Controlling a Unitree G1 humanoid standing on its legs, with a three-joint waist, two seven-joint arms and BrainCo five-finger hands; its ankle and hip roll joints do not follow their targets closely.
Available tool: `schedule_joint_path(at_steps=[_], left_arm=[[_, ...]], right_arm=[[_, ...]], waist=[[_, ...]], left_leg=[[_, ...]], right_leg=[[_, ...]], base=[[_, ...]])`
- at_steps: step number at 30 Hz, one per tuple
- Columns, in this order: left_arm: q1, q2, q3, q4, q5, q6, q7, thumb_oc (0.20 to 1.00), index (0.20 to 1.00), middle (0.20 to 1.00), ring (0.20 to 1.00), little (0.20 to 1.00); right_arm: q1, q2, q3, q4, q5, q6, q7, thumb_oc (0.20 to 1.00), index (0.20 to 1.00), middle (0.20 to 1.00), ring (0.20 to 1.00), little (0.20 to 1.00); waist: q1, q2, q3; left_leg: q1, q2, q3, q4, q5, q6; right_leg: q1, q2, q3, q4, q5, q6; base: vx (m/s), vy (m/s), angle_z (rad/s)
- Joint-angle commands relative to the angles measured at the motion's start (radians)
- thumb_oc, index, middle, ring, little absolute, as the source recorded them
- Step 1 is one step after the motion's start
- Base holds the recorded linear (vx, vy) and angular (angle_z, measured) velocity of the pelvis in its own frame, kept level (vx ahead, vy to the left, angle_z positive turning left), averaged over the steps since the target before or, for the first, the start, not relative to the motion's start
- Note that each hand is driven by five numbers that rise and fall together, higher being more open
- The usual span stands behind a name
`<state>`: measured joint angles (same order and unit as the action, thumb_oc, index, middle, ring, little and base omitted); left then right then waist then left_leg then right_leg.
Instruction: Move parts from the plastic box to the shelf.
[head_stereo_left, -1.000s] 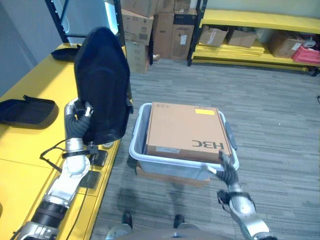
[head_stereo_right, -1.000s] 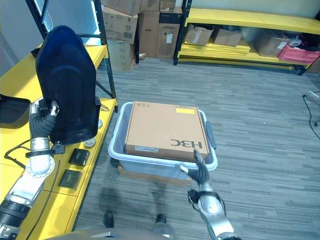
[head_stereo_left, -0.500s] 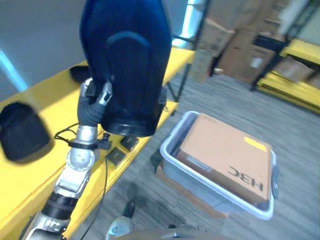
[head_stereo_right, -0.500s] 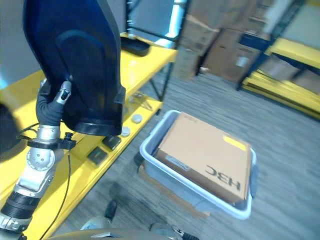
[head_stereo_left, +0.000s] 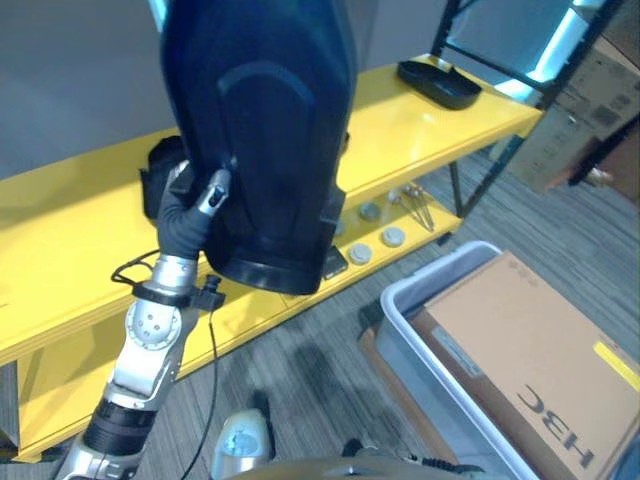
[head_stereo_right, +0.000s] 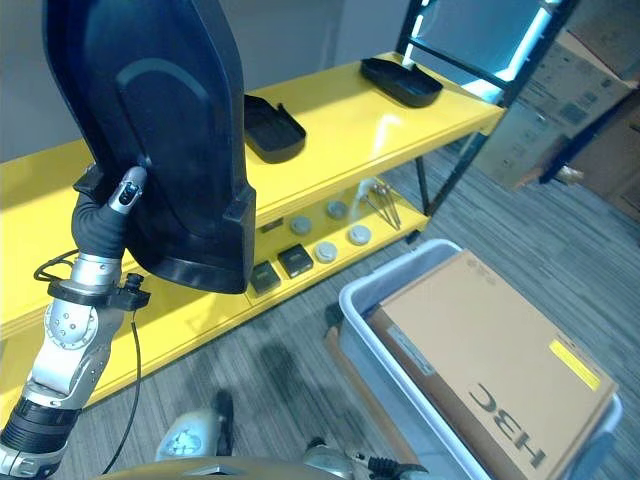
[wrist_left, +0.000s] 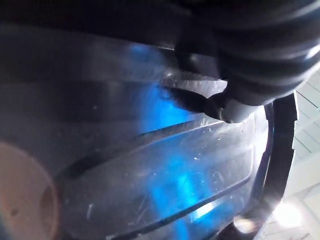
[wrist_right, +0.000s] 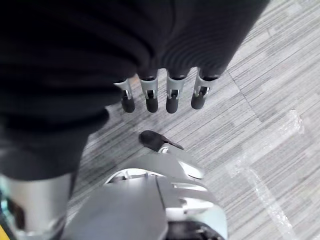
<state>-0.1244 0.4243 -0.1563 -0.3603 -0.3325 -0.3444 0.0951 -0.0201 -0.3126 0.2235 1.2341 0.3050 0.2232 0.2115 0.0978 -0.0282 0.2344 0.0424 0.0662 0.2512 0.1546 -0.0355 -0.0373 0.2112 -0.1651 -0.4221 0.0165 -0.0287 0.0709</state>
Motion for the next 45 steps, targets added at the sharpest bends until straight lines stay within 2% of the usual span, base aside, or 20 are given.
schedule_joint_path(at_steps=[1, 5, 9, 10, 12, 13, 15, 17, 20, 25, 27, 29, 30, 32, 35, 36, 37, 40, 43, 45], left_arm=[[-0.050, 0.015, 0.075, -0.039, 0.026, -0.016, -0.014, 0.200, 0.200, 0.200, 0.200, 0.200], [-0.031, 0.036, 0.063, -0.040, -0.018, -0.014, -0.041, 0.200, 0.200, 0.200, 0.200, 0.200], [-0.023, 0.054, 0.064, -0.044, -0.031, -0.028, -0.060, 0.200, 0.200, 0.200, 0.200, 0.200], [-0.025, 0.062, 0.067, -0.047, -0.023, -0.027, -0.060, 0.200, 0.200, 0.200, 0.200, 0.200], [-0.044, 0.079, 0.060, -0.037, -0.028, -0.021, -0.050, 0.200, 0.200, 0.200, 0.200, 0.200], [-0.048, 0.077, 0.056, -0.034, -0.031, -0.023, -0.058, 0.200, 0.200, 0.200, 0.200, 0.200], [-0.065, 0.082, 0.033, -0.018, -0.025, -0.033, -0.055, 0.200, 0.200, 0.200, 0.200, 0.200], [-0.094, 0.084, -0.002, 0.006, -0.029, -0.046, -0.041, 0.200, 0.200, 0.200, 0.200, 0.200], [-0.118, 0.073, -0.024, 0.015, -0.028, -0.038, -0.009, 0.200, 0.200, 0.200, 0.200, 0.200], [-0.081, 0.062, -0.001, 0.009, -0.040, 0.002, 0.028, 0.200, 0.200, 0.200, 0.200, 0.200], [-0.080, 0.056, -0.012, 0.019, -0.059, 0.005, -0.016, 0.200, 0.200, 0.200, 0.200, 0.200], [-0.074, 0.051, -0.026, 0.023, -0.028, 0.010, -0.027, 0.200, 0.200, 0.200, 0.200, 0.200], [-0.067, 0.053, -0.036, 0.027, -0.005, 0.007, -0.015, 0.200, 0.200, 0.200, 0.200, 0.200], [-0.060, 0.057, -0.041, 0.033, 0.003, 0.000, 0.001, 0.200, 0.200, 0.200, 0.200, 0.200], [-0.031, 0.072, -0.038, 0.031, 0.015, -0.012, 0.039, 0.200, 0.200, 0.200, 0.200, 0.200], [-0.027, 0.073, -0.034, 0.039, 0.017, -0.017, 0.036, 0.200, 0.200, 0.200, 0.200, 0.200], [-0.028, 0.076, -0.033, 0.048, 0.025, -0.022, 0.040, 0.200, 0.200, 0.200, 0.200, 0.200], [-0.034, 0.090, -0.035, 0.082, 0.013, -0.045, 0.032, 0.200, 0.200, 0.200, 0.200, 0.200], [-0.077, 0.123, -0.077, 0.118, -0.008, -0.020, -0.001, 0.200, 0.200, 0.200, 0.200, 0.200], [-0.112, 0.141, -0.090, 0.129, 0.006, -0.002, 0.009, 0.200, 0.200, 0.200, 0.200, 0.200]], right_arm=[[-0.045, 0.028, 0.024, 0.064, -0.093, 0.038, 0.048, 1.000, 1.000, 1.000, 1.000, 1.000], [-0.043, 0.042, 0.037, 0.065, -0.122, 0.027, 0.032, 1.000, 1.000, 1.000, 1.000, 1.000], [-0.051, 0.051, 0.043, 0.052, -0.089, 0.009, 0.017, 1.000, 1.000, 1.000, 1.000, 1.000], [-0.057, 0.055, 0.043, 0.040, -0.094, 0.007, 0.006, 1.000, 1.000, 1.000, 1.000, 1.000], [-0.073, 0.053, 0.041, 0.031, -0.093, -0.007, -0.020, 1.000, 1.000, 1.000, 1.000, 1.000], [-0.079, 0.050, 0.039, 0.032, -0.085, -0.006, -0.020, 1.000, 1.000, 1.000, 1.000, 1.000], [-0.095, 0.046, 0.043, 0.031, -0.097, 0.000, -0.008, 1.000, 1.000, 1.000, 1.000, 1.000], [-0.093, 0.050, 0.054, 0.041, -0.100, -0.014, -0.003, 1.000, 1.000, 1.000, 1.000, 1.000], [-0.082, 0.055, 0.058, 0.068, -0.119, -0.027, 0.011, 1.000, 1.000, 1.000, 1.000, 1.000], [-0.078, 0.044, 0.088, 0.097, -0.235, -0.022, 0.030, 1.000, 1.000, 1.000, 1.000, 1.000], [-0.069, 0.031, 0.082, 0.101, -0.191, -0.010, 0.005, 1.000, 1.000, 1.000, 1.000, 1.000], [-0.072, 0.016, 0.056, 0.100, -0.096, 0.019, 0.001, 1.000, 1.000, 1.000, 1.000, 1.000], [-0.080, 0.009, 0.035, 0.094, -0.048, 0.080, 0.014, 1.000, 1.000, 1.000, 1.000, 1.000], [-0.087, 0.002, 0.023, 0.095, -0.066, 0.101, 0.026, 1.000, 1.000, 1.000, 1.000, 1.000], [-0.112, -0.050, 0.015, 0.139, -0.142, 0.134, 0.038, 1.000, 1.000, 1.000, 1.000, 1.000], [-0.116, -0.063, 0.001, 0.150, -0.119, 0.159, 0.019, 1.000, 1.000, 1.000, 1.000, 1.000], [-0.120, -0.070, -0.009, 0.153, -0.142, 0.171, 0.017, 1.000, 1.000, 1.000, 1.000, 1.000], [-0.131, -0.070, 0.018, 0.154, -0.400, 0.137, 0.052, 1.000, 1.000, 1.000, 1.000, 1.000], [-0.098, -0.041, 0.046, 0.135, -0.263, 0.224, -0.015, 1.000, 1.000, 1.000, 1.000, 1.000], [-0.081, -0.011, 0.035, 0.142, -0.249, 0.219, -0.064, 1.000, 1.000, 1.000, 1.000, 1.000]], waist=[[0.008, 0.001, -0.024], [0.004, 0.031, -0.043], [0.015, 0.046, -0.048], [0.017, 0.051, -0.047], [0.016, 0.061, -0.021], [0.009, 0.059, -0.015], [-0.027, 0.058, 0.000], [-0.065, 0.049, -0.005], [-0.105, 0.040, -0.020], [-0.075, 0.022, -0.041], [-0.067, 0.019, -0.033], [-0.072, 0.026, -0.034], [-0.076, 0.036, -0.038], [-0.076, 0.043, -0.040], [-0.059, 0.057, -0.034], [-0.058, 0.068, -0.027], [-0.060, 0.074, -0.023], [-0.055, 0.085, -0.022], [-0.049, 0.089, -0.012], [-0.048, 0.084, -0.011]], left_leg=[[0.037, -0.058, -0.013, -0.045, -0.104, 0.020], [0.094, -0.073, -0.032, -0.182, -0.053, 0.024], [0.103, -0.083, -0.062, -0.221, -0.042, 0.044], [0.101, -0.088, -0.063, -0.225, -0.039, 0.057], [0.079, -0.099, -0.089, -0.180, -0.059, 0.092], [0.079, -0.104, -0.103, -0.177, -0.062, 0.098], [0.072, -0.116, -0.159, -0.187, -0.045, 0.109], [0.083, -0.138, -0.225, -0.208, -0.044, 0.110], [0.103, -0.168, -0.315, -0.212, -0.060, 0.114], [0.075, -0.195, -0.302, -0.079, -0.112, 0.098], [0.033, -0.173, -0.221, -0.021, -0.107, 0.073], [0.036, -0.123, -0.134, -0.060, -0.084, 0.050], [0.052, -0.088, -0.097, -0.116, -0.050, 0.032], [0.070, -0.059, -0.085, -0.173, -0.012, 0.013], [0.008, 0.112, -0.098, -0.242, 0.140, -0.093], [-0.028, 0.162, -0.100, -0.242, 0.193, -0.115], [-0.039, 0.180, -0.112, -0.242, 0.204, -0.121], [-0.033, 0.172, -0.140, -0.241, 0.171, -0.107], [-0.023, 0.099, -0.156, -0.195, 0.107, -0.050], [0.000, 0.049, -0.145, -0.200, 0.077, -0.021]], right_leg=[[-0.019, 0.090, -0.013, -0.010, -0.057, -0.026], [-0.036, 0.086, -0.029, 0.027, -0.075, -0.019], [-0.064, 0.065, -0.039, 0.113, -0.108, -0.011], [-0.085, 0.048, -0.043, 0.176, -0.118, -0.005], [-0.188, -0.055, -0.005, 0.410, -0.039, 0.040], [-0.208, -0.052, 0.031, 0.428, -0.032, 0.043], [-0.257, 0.023, 0.115, 0.373, -0.001, 0.032], [-0.287, 0.094, 0.197, 0.255, 0.012, 0.028], [-0.322, 0.153, 0.301, 0.134, 0.063, 0.022], [-0.224, 0.150, 0.286, 0.042, 0.042, -0.019], [-0.164, 0.128, 0.235, 0.018, 0.033, -0.022], [-0.126, 0.113, 0.190, 0.006, 0.017, -0.020], [-0.111, 0.107, 0.171, -0.003, 0.013, -0.018], [-0.098, 0.103, 0.167, -0.016, 0.012, -0.016], [-0.050, 0.065, 0.192, -0.047, -0.004, -0.009], [-0.034, 0.052, 0.202, -0.036, -0.019, -0.006], [-0.027, 0.043, 0.213, -0.024, -0.029, -0.003], [-0.032, 0.001, 0.240, 0.023, -0.050, 0.022], [-0.044, -0.086, 0.218, 0.123, -0.030, 0.060], [-0.092, -0.157, 0.190, 0.193, 0.060, 0.079]], base=[[0.03, 0.260, 0.85], [0.04, 0.217, 0.63], [0.00, 0.168, 0.36], [0.00, 0.238, 0.16], [0.01, 0.296, 0.20], [-0.04, 0.154, 0.33], [-0.01, -0.011, 0.29], [0.09, -0.074, 0.77], [0.17, -0.103, 1.39], [0.16, -0.076, 0.80], [0.10, 0.056, 0.35], [0.11, 0.156, 0.65], [0.11, 0.169, 0.76], [0.13, 0.227, 0.74], [0.25, 0.524, 0.20], [0.29, 0.656, -0.01], [0.25, 0.628, 0.05], [0.21, 0.583, -0.18], [0.22, 0.521, -0.47], [0.15, 0.373, -0.31]])
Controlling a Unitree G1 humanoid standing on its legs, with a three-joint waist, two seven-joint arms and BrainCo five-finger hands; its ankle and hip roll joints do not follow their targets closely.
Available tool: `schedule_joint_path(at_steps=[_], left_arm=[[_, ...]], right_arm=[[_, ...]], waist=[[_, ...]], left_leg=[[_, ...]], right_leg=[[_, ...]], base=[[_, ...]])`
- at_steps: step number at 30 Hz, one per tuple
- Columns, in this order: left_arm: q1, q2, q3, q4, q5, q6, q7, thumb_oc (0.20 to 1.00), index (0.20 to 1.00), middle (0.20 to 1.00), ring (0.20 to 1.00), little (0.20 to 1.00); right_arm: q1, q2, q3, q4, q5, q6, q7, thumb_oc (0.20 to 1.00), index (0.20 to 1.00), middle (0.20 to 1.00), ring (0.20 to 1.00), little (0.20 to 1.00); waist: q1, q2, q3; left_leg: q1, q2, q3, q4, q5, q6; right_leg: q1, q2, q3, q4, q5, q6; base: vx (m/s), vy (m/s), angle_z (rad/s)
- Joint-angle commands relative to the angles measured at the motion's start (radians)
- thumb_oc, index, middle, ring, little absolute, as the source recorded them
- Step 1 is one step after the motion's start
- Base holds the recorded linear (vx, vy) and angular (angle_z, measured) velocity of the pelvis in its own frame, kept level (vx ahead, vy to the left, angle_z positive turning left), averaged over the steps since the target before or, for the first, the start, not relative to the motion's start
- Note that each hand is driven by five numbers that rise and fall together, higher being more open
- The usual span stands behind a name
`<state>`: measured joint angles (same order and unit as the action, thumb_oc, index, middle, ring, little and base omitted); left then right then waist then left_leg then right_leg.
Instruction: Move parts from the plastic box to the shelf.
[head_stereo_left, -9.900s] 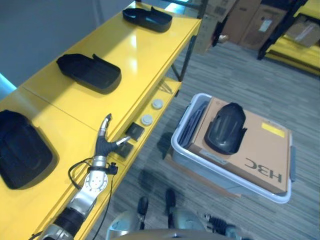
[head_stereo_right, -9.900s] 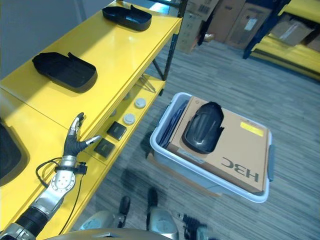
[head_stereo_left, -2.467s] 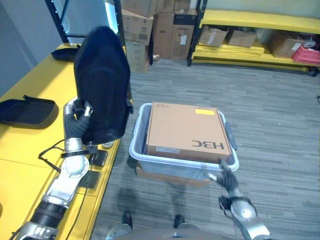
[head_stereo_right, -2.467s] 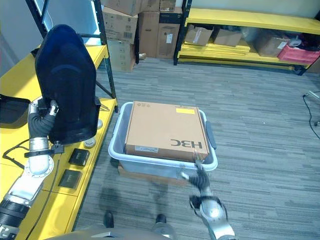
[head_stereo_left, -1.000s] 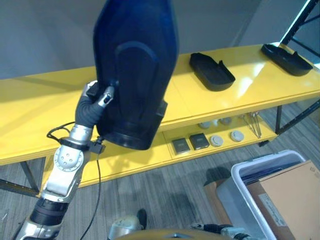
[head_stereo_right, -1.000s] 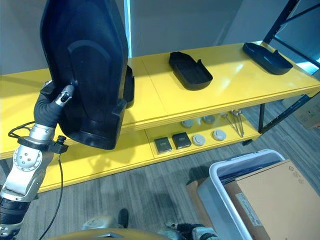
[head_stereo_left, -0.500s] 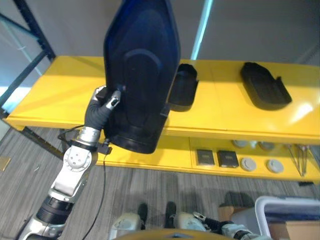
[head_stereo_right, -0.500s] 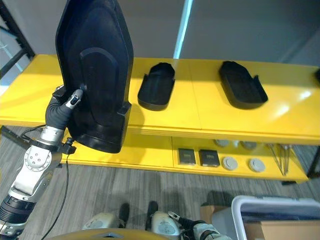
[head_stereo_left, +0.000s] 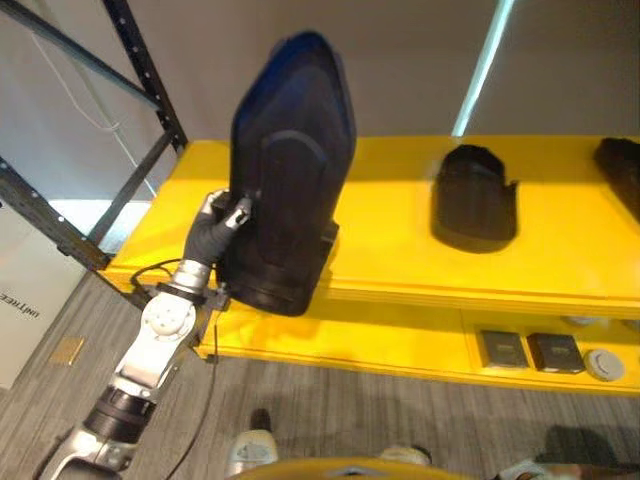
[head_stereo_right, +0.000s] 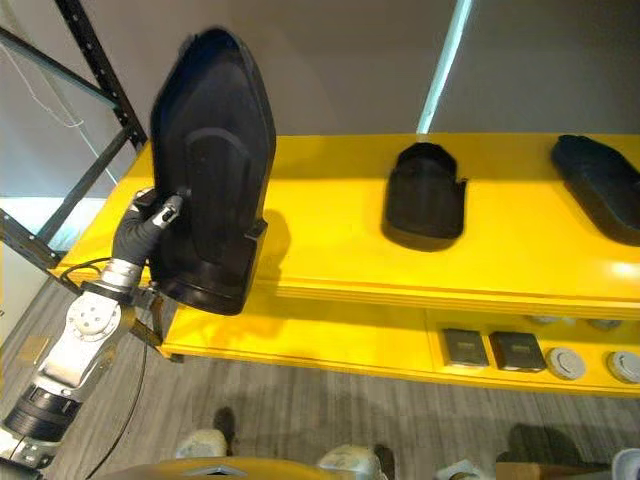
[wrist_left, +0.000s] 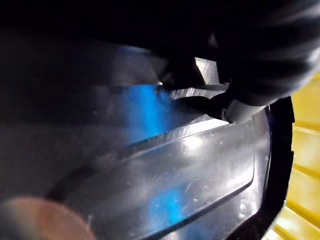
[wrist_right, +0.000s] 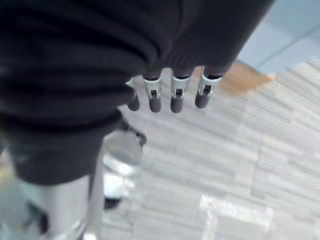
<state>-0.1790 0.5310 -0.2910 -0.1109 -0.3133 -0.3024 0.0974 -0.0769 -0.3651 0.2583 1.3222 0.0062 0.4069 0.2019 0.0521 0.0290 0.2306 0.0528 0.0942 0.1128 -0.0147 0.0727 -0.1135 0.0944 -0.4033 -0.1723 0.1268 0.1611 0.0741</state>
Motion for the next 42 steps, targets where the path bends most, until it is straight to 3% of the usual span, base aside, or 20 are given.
schedule_joint_path(at_steps=[1, 2, 3, 4, 6, 8, 9, 12, 14, 15, 17, 22, 29, 36, 39, 40, 41, 42], left_arm=[[-0.063, 0.037, 0.045, -0.118, -0.016, -0.037, 0.008, 0.200, 0.200, 0.200, 0.200, 0.200], [-0.064, 0.046, 0.053, -0.122, -0.019, -0.015, 0.027, 0.200, 0.200, 0.200, 0.200, 0.200], [-0.062, 0.063, 0.063, -0.108, -0.031, -0.011, 0.040, 0.200, 0.200, 0.200, 0.200, 0.200], [-0.066, 0.071, 0.062, -0.091, -0.033, -0.019, 0.052, 0.200, 0.200, 0.200, 0.200, 0.200], [-0.071, 0.076, 0.065, -0.092, -0.055, -0.006, 0.069, 0.200, 0.200, 0.200, 0.200, 0.200], [-0.072, 0.070, 0.079, -0.099, -0.088, 0.020, 0.078, 0.200, 0.200, 0.200, 0.200, 0.200], [-0.070, 0.054, 0.090, -0.109, -0.089, 0.059, 0.095, 0.200, 0.200, 0.200, 0.200, 0.200], [-0.056, 0.029, 0.116, -0.082, -0.165, 0.105, 0.066, 0.200, 0.200, 0.200, 0.200, 0.200], [-0.060, 0.007, 0.129, -0.046, -0.270, 0.171, 0.069, 0.200, 0.200, 0.200, 0.200, 0.200], [-0.071, -0.025, 0.131, 0.024, -0.358, 0.242, 0.090, 0.200, 0.200, 0.200, 0.200, 0.200], [-0.079, -0.033, 0.131, 0.061, -0.363, 0.270, 0.075, 0.200, 0.200, 0.200, 0.200, 0.200], [-0.146, -0.054, 0.102, 0.159, -0.310, 0.376, 0.163, 0.200, 0.200, 0.200, 0.200, 0.200], [-0.181, -0.064, 0.086, 0.259, -0.256, 0.453, 0.215, 0.200, 0.200, 0.200, 0.200, 0.200], [-0.194, -0.060, 0.053, 0.324, -0.250, 0.485, 0.234, 0.200, 0.200, 0.200, 0.200, 0.200], [-0.193, -0.066, 0.046, 0.332, -0.256, 0.489, 0.240, 0.235, 0.235, 0.235, 0.235, 0.235], [-0.191, -0.076, 0.033, 0.347, -0.266, 0.491, 0.262, 0.918, 0.918, 0.918, 0.918, 0.918], [-0.190, -0.079, 0.031, 0.352, -0.266, 0.489, 0.265, 1.000, 1.000, 1.000, 1.000, 1.000], [-0.195, -0.087, 0.024, 0.364, -0.274, 0.482, 0.267, 1.000, 1.000, 1.000, 1.000, 1.000]], right_arm=[[-0.020, 0.048, -0.001, 0.060, 0.072, 0.020, -0.088, 1.000, 1.000, 1.000, 1.000, 1.000], [-0.024, 0.052, -0.013, 0.057, 0.073, 0.011, -0.140, 1.000, 1.000, 1.000, 1.000, 1.000], [-0.022, 0.050, -0.022, 0.048, 0.049, 0.020, -0.151, 1.000, 1.000, 1.000, 1.000, 1.000], [-0.008, 0.048, -0.029, 0.053, 0.058, 0.011, -0.135, 1.000, 1.000, 1.000, 1.000, 1.000], [0.002, 0.048, -0.041, 0.063, 0.070, 0.007, -0.106, 1.000, 1.000, 1.000, 1.000, 1.000], [0.012, 0.051, -0.052, 0.076, 0.078, -0.015, -0.092, 1.000, 1.000, 1.000, 1.000, 1.000], [0.030, 0.050, -0.056, 0.076, 0.072, -0.028, -0.065, 1.000, 1.000, 1.000, 1.000, 1.000], [0.056, 0.070, -0.033, 0.064, 0.086, -0.024, -0.071, 1.000, 1.000, 1.000, 1.000, 1.000], [0.077, 0.077, -0.034, 0.046, 0.122, -0.023, -0.063, 1.000, 1.000, 1.000, 1.000, 1.000], [0.097, 0.076, -0.030, 0.021, 0.080, -0.024, -0.090, 1.000, 1.000, 1.000, 1.000, 1.000], [0.106, 0.072, -0.025, 0.013, 0.063, -0.028, -0.090, 1.000, 1.000, 1.000, 1.000, 1.000], [0.097, 0.048, 0.005, -0.014, 0.020, -0.035, -0.081, 1.000, 1.000, 1.000, 1.000, 1.000], [0.072, 0.024, 0.017, -0.029, 0.005, -0.028, -0.084, 1.000, 1.000, 1.000, 1.000, 1.000], [0.059, 0.002, 0.002, -0.029, 0.030, -0.033, -0.113, 1.000, 1.000, 1.000, 1.000, 1.000], [0.061, -0.001, -0.003, -0.027, 0.024, -0.076, -0.144, 1.000, 1.000, 1.000, 1.000, 1.000], [0.058, -0.007, -0.008, -0.042, 0.068, -0.145, -0.227, 1.000, 1.000, 1.000, 1.000, 1.000], [0.057, -0.008, -0.011, -0.046, 0.069, -0.167, -0.249, 1.000, 1.000, 1.000, 1.000, 1.000], [0.050, -0.016, -0.011, -0.066, 0.078, -0.230, -0.301, 1.000, 1.000, 1.000, 1.000, 1.000]], waist=[[-0.001, 0.025, -0.006], [-0.003, 0.027, -0.007], [-0.017, 0.025, -0.012], [-0.039, 0.022, -0.013], [-0.054, 0.019, -0.019], [-0.065, 0.012, -0.021], [-0.079, 0.003, -0.021], [-0.080, -0.004, -0.036], [-0.095, 0.000, -0.039], [-0.119, 0.008, -0.037], [-0.129, 0.010, -0.035], [-0.157, 0.023, -0.012], [-0.174, 0.039, 0.013], [-0.189, 0.057, 0.033], [-0.193, 0.061, 0.035], [-0.198, 0.066, 0.040], [-0.199, 0.067, 0.042], [-0.203, 0.071, 0.049]], left_leg=[[-0.006, 0.013, 0.000, -0.031, -0.036, 0.061], [0.012, 0.004, 0.027, -0.041, -0.043, 0.071], [0.030, -0.003, 0.053, -0.061, -0.051, 0.084], [0.041, -0.015, 0.052, -0.070, -0.063, 0.094], [0.043, -0.030, 0.054, -0.073, -0.074, 0.101], [0.055, -0.049, 0.056, -0.073, -0.098, 0.109], [0.069, -0.076, 0.043, -0.073, -0.130, 0.123], [0.062, -0.089, 0.063, -0.073, -0.127, 0.127], [0.061, -0.107, 0.081, -0.073, -0.134, 0.135], [0.058, -0.117, 0.095, -0.073, -0.137, 0.140], [0.055, -0.116, 0.101, -0.073, -0.137, 0.140], [0.030, -0.111, 0.111, -0.073, -0.128, 0.136], [0.019, -0.100, 0.116, -0.073, -0.118, 0.120], [0.016, -0.092, 0.122, -0.073, -0.111, 0.105], [0.017, -0.091, 0.124, -0.073, -0.110, 0.101], [0.018, -0.092, 0.124, -0.073, -0.109, 0.098], [0.018, -0.092, 0.124, -0.073, -0.108, 0.098], [0.014, -0.092, 0.123, -0.073, -0.104, 0.096]], right_leg=[[0.014, 0.069, -0.067, 0.097, -0.116, 0.079], [-0.002, 0.064, -0.100, 0.116, -0.104, 0.076], [-0.024, 0.116, -0.092, 0.108, -0.123, 0.074], [-0.044, 0.175, -0.074, 0.094, -0.143, 0.073], [-0.067, 0.233, -0.068, 0.050, -0.156, 0.066], [-0.100, 0.259, -0.063, -0.005, -0.141, 0.065], [-0.096, 0.286, -0.026, -0.077, -0.121, 0.059], [-0.069, 0.291, -0.022, -0.133, -0.107, 0.054], [-0.057, 0.311, -0.018, -0.151, -0.117, 0.040], [-0.055, 0.322, 0.006, -0.164, -0.122, 0.034], [-0.059, 0.325, 0.018, -0.167, -0.121, 0.036], [-0.084, 0.329, 0.056, -0.173, -0.119, 0.035], [-0.079, 0.315, 0.073, -0.185, -0.125, 0.032], [-0.076, 0.302, 0.077, -0.188, -0.131, 0.031], [-0.072, 0.303, 0.078, -0.192, -0.130, 0.030], [-0.068, 0.306, 0.080, -0.197, -0.133, 0.027], [-0.068, 0.307, 0.081, -0.197, -0.133, 0.026], [-0.071, 0.308, 0.083, -0.197, -0.134, 0.024]], base=[[0.14, 0.317, -0.23], [0.15, 0.298, -0.14], [0.19, 0.295, -0.27], [0.15, 0.191, -0.48], [0.10, 0.084, -0.36], [0.14, -0.020, 0.01], [0.22, -0.149, 0.06], [0.15, -0.130, 0.06], [0.21, -0.073, -0.11], [0.20, -0.034, -0.08], [0.11, -0.017, -0.09], [0.02, -0.002, -0.22], [0.01, 0.003, -0.07], [0.01, 0.009, 0.00], [0.01, 0.006, 0.00], [0.03, 0.016, -0.01], [0.00, 0.000, 0.00], [0.00, 0.000, 0.00]])
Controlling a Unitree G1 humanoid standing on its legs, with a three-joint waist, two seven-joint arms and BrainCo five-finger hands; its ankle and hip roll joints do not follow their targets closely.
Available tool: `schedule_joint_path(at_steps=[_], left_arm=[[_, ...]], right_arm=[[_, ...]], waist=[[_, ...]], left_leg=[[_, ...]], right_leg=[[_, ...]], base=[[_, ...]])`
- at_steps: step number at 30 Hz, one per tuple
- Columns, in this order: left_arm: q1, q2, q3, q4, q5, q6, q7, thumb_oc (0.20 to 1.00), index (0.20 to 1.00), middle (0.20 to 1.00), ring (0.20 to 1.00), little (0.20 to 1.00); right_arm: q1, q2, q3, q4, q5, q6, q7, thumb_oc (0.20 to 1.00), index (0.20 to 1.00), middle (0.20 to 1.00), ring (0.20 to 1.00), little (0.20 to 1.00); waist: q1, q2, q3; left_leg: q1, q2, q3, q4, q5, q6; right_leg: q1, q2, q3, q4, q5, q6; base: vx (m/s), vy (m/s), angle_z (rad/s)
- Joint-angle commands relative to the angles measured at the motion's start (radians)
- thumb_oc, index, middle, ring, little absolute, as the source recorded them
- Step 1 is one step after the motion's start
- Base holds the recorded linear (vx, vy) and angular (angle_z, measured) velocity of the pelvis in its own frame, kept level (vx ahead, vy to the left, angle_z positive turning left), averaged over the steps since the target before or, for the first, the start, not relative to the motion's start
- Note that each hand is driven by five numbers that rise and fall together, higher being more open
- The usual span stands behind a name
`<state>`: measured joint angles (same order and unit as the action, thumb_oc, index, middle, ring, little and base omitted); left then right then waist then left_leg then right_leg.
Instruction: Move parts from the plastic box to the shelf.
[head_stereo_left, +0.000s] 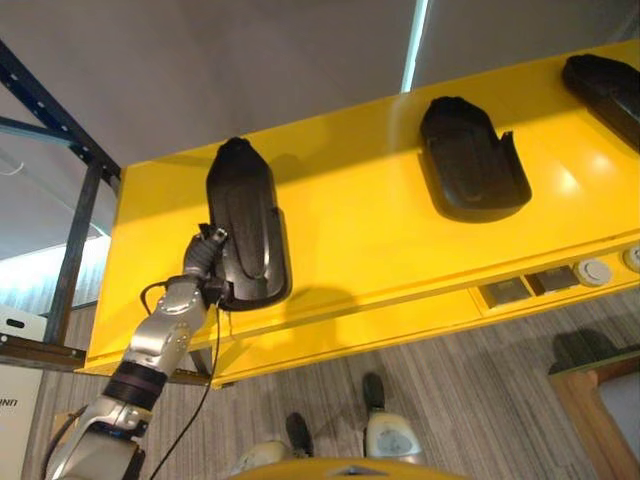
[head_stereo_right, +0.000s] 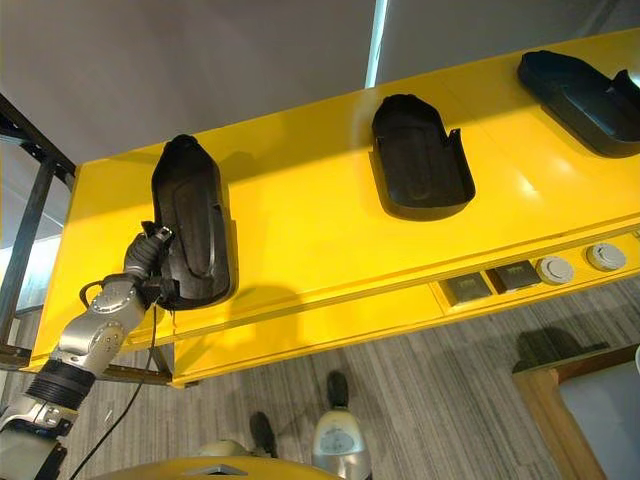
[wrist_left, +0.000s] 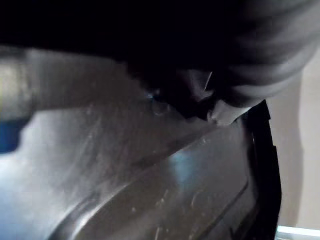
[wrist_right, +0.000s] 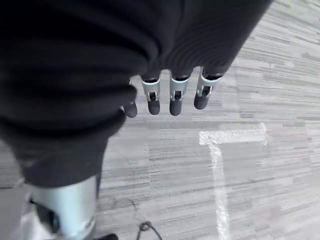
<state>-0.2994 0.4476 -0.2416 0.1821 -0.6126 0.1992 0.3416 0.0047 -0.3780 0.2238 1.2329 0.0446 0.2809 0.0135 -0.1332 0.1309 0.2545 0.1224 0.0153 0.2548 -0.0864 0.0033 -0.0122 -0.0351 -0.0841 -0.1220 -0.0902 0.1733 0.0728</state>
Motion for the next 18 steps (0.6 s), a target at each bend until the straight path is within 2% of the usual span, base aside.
schedule_joint_path(at_steps=[1, 4, 8, 12, 15, 18], left_arm=[[-0.080, -0.008, -0.029, 0.087, 0.016, -0.025, 0.034, 1.000, 1.000, 1.000, 1.000, 1.000], [-0.106, -0.010, -0.038, 0.130, 0.017, -0.064, 0.033, 1.000, 1.000, 1.000, 1.000, 1.000], [-0.141, 0.006, -0.042, 0.157, 0.011, -0.078, 0.023, 1.000, 1.000, 1.000, 1.000, 1.000], [-0.158, 0.014, -0.041, 0.156, -0.014, -0.075, 0.016, 1.000, 1.000, 1.000, 1.000, 1.000], [-0.157, 0.006, -0.027, 0.113, -0.112, -0.064, -0.003, 1.000, 1.000, 1.000, 1.000, 1.000], [-0.140, -0.006, -0.022, 0.059, -0.167, -0.049, 0.018, 1.000, 1.000, 1.000, 1.000, 1.000]], right_arm=[[-0.046, -0.016, 0.021, -0.005, 0.047, -0.162, -0.128, 1.000, 1.000, 1.000, 1.000, 1.000], [-0.092, -0.039, 0.048, -0.073, 0.087, -0.248, -0.151, 1.000, 1.000, 1.000, 1.000, 1.000], [-0.139, -0.058, 0.065, -0.106, 0.149, -0.293, -0.142, 1.000, 1.000, 1.000, 1.000, 1.000], [-0.149, -0.064, 0.063, -0.111, 0.163, -0.286, -0.120, 1.000, 1.000, 1.000, 1.000, 1.000], [-0.135, -0.052, 0.060, -0.100, 0.156, -0.264, -0.086, 1.000, 1.000, 1.000, 1.000, 1.000], [-0.122, -0.041, 0.061, -0.092, 0.161, -0.247, -0.072, 1.000, 1.000, 1.000, 1.000, 1.000]], waist=[[-0.020, -0.026, 0.033], [-0.026, -0.012, 0.064], [-0.021, -0.007, 0.084], [-0.019, -0.008, 0.086], [-0.013, -0.014, 0.077], [-0.004, -0.019, 0.067]], left_leg=[[-0.061, -0.012, -0.019, -0.001, -0.031, -0.007], [-0.082, -0.012, -0.018, -0.001, -0.018, -0.015], [-0.097, -0.010, -0.021, -0.001, -0.006, -0.022], [-0.097, -0.008, -0.023, -0.001, -0.001, -0.026], [-0.086, -0.004, -0.024, -0.001, 0.004, -0.029], [-0.077, -0.002, -0.028, -0.001, 0.005, -0.031]], right_leg=[[0.055, -0.010, 0.036, 0.019, -0.148, 0.023], [0.036, -0.005, 0.044, 0.018, -0.148, 0.016], [0.027, -0.002, 0.036, 0.017, -0.148, 0.011], [0.029, 0.000, 0.030, 0.015, -0.148, 0.009], [0.046, 0.002, 0.018, 0.012, -0.149, 0.006], [0.062, 0.002, 0.006, 0.009, -0.151, 0.006]], base=[[-0.06, 0.046, -0.02], [-0.10, 0.027, -0.10], [-0.05, -0.021, -0.08], [-0.01, -0.010, 0.00], [0.01, -0.025, 0.03], [0.02, -0.049, 0.12]])
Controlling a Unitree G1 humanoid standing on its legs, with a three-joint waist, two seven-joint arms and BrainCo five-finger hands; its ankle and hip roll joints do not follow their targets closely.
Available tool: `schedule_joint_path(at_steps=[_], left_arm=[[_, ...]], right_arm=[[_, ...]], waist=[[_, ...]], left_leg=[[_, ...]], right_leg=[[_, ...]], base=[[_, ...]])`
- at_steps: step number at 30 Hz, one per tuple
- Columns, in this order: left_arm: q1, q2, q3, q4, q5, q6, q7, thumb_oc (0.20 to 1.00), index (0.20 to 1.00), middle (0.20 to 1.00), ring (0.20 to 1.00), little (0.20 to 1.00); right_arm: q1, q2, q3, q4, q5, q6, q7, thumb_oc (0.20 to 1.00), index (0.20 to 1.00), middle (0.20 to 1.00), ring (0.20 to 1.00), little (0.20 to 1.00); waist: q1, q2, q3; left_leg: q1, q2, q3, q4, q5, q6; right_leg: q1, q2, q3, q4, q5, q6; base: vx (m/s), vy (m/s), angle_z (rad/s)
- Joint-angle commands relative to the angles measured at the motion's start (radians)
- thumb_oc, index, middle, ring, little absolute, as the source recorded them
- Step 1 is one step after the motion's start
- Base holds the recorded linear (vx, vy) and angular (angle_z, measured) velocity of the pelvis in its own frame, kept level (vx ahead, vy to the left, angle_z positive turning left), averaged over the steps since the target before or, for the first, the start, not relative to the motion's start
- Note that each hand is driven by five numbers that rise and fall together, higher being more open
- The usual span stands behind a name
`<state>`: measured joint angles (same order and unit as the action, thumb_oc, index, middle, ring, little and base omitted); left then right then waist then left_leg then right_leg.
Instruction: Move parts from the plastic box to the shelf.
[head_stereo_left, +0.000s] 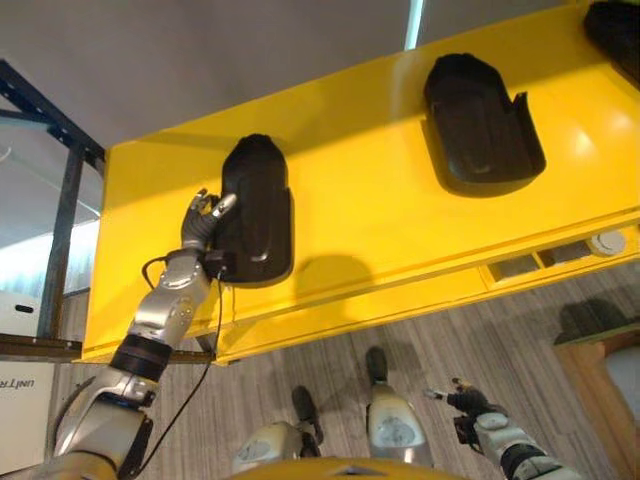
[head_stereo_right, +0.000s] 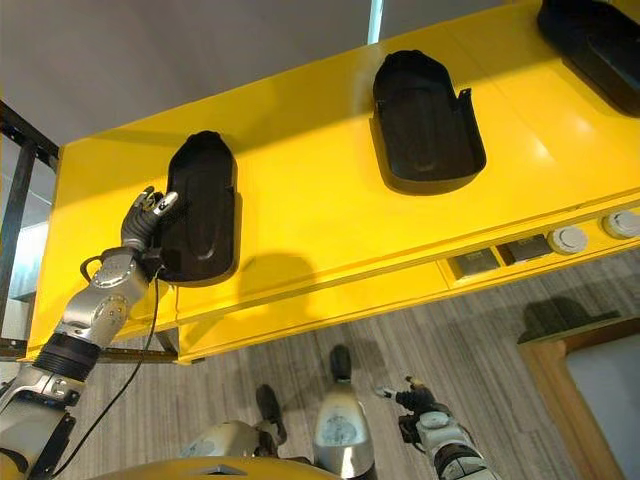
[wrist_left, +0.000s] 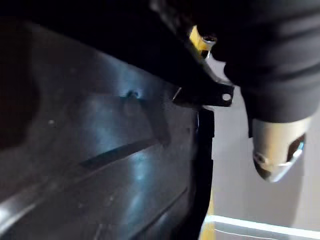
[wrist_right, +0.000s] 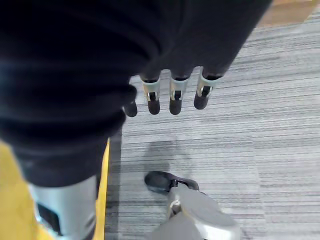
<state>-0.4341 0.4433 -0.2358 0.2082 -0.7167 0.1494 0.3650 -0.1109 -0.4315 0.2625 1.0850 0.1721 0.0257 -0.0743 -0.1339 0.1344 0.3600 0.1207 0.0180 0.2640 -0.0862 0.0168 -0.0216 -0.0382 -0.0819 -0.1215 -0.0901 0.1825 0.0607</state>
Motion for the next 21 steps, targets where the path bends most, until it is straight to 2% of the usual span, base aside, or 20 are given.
schedule_joint_path(at_steps=[1, 4, 8, 9, 11, 12, 13, 14, 16, 19, 20, 21], left_arm=[[0.017, -0.024, -0.020, 0.000, -0.109, -0.014, 0.024, 1.000, 1.000, 1.000, 1.000, 1.000], [0.063, -0.062, -0.004, -0.059, -0.171, -0.029, 0.041, 1.000, 1.000, 1.000, 1.000, 1.000], [0.105, -0.057, 0.019, -0.106, 0.031, -0.047, 0.145, 1.000, 1.000, 1.000, 1.000, 1.000], [0.097, -0.010, 0.052, -0.117, 0.202, -0.130, 0.187, 1.000, 1.000, 1.000, 1.000, 1.000], [0.092, 0.019, 0.072, -0.138, 0.248, -0.170, 0.154, 1.000, 1.000, 1.000, 1.000, 1.000], [0.092, 0.061, 0.096, -0.187, 0.299, -0.206, 0.087, 1.000, 1.000, 1.000, 1.000, 1.000], [0.112, 0.102, 0.106, -0.258, 0.305, -0.261, -0.012, 0.329, 0.329, 0.329, 0.329, 0.329], [0.128, 0.108, 0.109, -0.287, 0.286, -0.282, -0.078, 0.200, 0.200, 0.200, 0.200, 0.200], [0.212, 0.097, 0.093, -0.385, 0.264, -0.307, -0.277, 0.200, 0.200, 0.200, 0.200, 0.200], [0.274, 0.067, 0.055, -0.424, 0.201, -0.334, -0.401, 0.200, 0.200, 0.200, 0.200, 0.200], [0.307, 0.044, 0.004, -0.429, 0.159, -0.335, -0.499, 0.200, 0.200, 0.200, 0.200, 0.200], [0.332, 0.036, -0.064, -0.427, 0.160, -0.370, -0.639, 0.200, 0.200, 0.200, 0.200, 0.200]], right_arm=[[0.000, 0.025, 0.024, 0.063, 0.037, 0.014, 0.021, 1.000, 1.000, 1.000, 1.000, 1.000], [0.012, 0.050, 0.029, 0.072, 0.041, 0.028, 0.042, 1.000, 1.000, 1.000, 1.000, 1.000], [0.024, 0.084, 0.043, 0.079, 0.060, 0.047, 0.055, 1.000, 1.000, 1.000, 1.000, 1.000], [0.033, 0.097, 0.047, 0.090, 0.075, 0.043, 0.052, 1.000, 1.000, 1.000, 1.000, 1.000], [0.037, 0.100, 0.047, 0.095, 0.080, 0.042, 0.050, 1.000, 1.000, 1.000, 1.000, 1.000], [0.038, 0.101, 0.043, 0.099, 0.091, 0.048, 0.050, 1.000, 1.000, 1.000, 1.000, 1.000], [0.040, 0.106, 0.033, 0.107, 0.093, 0.056, 0.050, 1.000, 1.000, 1.000, 1.000, 1.000], [0.042, 0.108, 0.029, 0.111, 0.093, 0.059, 0.049, 1.000, 1.000, 1.000, 1.000, 1.000], [0.044, 0.118, 0.013, 0.116, 0.112, 0.069, 0.041, 1.000, 1.000, 1.000, 1.000, 1.000], [0.040, 0.121, 0.003, 0.122, 0.109, 0.071, 0.042, 1.000, 1.000, 1.000, 1.000, 1.000], [0.033, 0.122, 0.002, 0.129, 0.103, 0.074, 0.050, 1.000, 1.000, 1.000, 1.000, 1.000], [0.023, 0.125, 0.006, 0.143, 0.102, 0.074, 0.055, 1.000, 1.000, 1.000, 1.000, 1.000]], waist=[[0.007, -0.027, -0.050], [0.027, -0.042, -0.074], [0.060, -0.062, -0.121], [0.072, -0.072, -0.139], [0.078, -0.077, -0.147], [0.085, -0.083, -0.156], [0.097, -0.089, -0.163], [0.103, -0.092, -0.166], [0.127, -0.102, -0.172], [0.143, -0.108, -0.172], [0.151, -0.112, -0.169], [0.156, -0.116, -0.168]], left_leg=[[-0.069, -0.003, -0.040, -0.001, -0.008, -0.022], [-0.058, 0.002, -0.047, 0.000, -0.007, -0.023], [-0.039, 0.009, -0.052, 0.003, -0.011, -0.023], [-0.030, 0.014, -0.049, 0.005, -0.014, -0.023], [-0.025, 0.017, -0.047, 0.004, -0.016, -0.023], [-0.019, 0.021, -0.046, 0.005, -0.019, -0.024], [-0.005, 0.025, -0.051, 0.003, -0.028, -0.022], [0.000, 0.025, -0.054, 0.001, -0.031, -0.021], [0.011, 0.028, -0.066, -0.001, -0.044, -0.016], [0.012, 0.027, -0.075, -0.001, -0.052, -0.011], [0.013, 0.025, -0.081, -0.001, -0.057, -0.007], [0.013, 0.023, -0.084, -0.001, -0.061, -0.003]], right_leg=[[0.079, -0.001, -0.004, 0.007, -0.163, 0.017], [0.106, 0.000, -0.022, 0.003, -0.169, 0.014], [0.142, 0.002, -0.048, 0.003, -0.183, 0.013], [0.158, 0.003, -0.057, 0.003, -0.188, 0.014], [0.164, 0.003, -0.060, 0.003, -0.190, 0.015], [0.173, 0.004, -0.063, 0.003, -0.192, 0.013], [0.184, 0.004, -0.070, 0.003, -0.195, 0.012], [0.188, 0.005, -0.072, 0.003, -0.196, 0.012], [0.197, 0.006, -0.084, 0.003, -0.197, 0.012], [0.200, 0.008, -0.091, 0.003, -0.199, 0.011], [0.203, 0.008, -0.094, 0.003, -0.198, 0.011], [0.202, 0.007, -0.097, 0.003, -0.196, 0.012]], base=[[0.01, -0.043, 0.10], [0.01, -0.087, 0.14], [0.00, -0.082, 0.09], [-0.03, -0.076, 0.07], [-0.04, -0.050, 0.11], [-0.07, -0.044, 0.12], [-0.08, -0.038, 0.15], [-0.07, -0.027, 0.11], [-0.06, -0.020, 0.14], [-0.06, -0.001, 0.15], [-0.08, 0.000, 0.04], [-0.11, 0.023, 0.06]])
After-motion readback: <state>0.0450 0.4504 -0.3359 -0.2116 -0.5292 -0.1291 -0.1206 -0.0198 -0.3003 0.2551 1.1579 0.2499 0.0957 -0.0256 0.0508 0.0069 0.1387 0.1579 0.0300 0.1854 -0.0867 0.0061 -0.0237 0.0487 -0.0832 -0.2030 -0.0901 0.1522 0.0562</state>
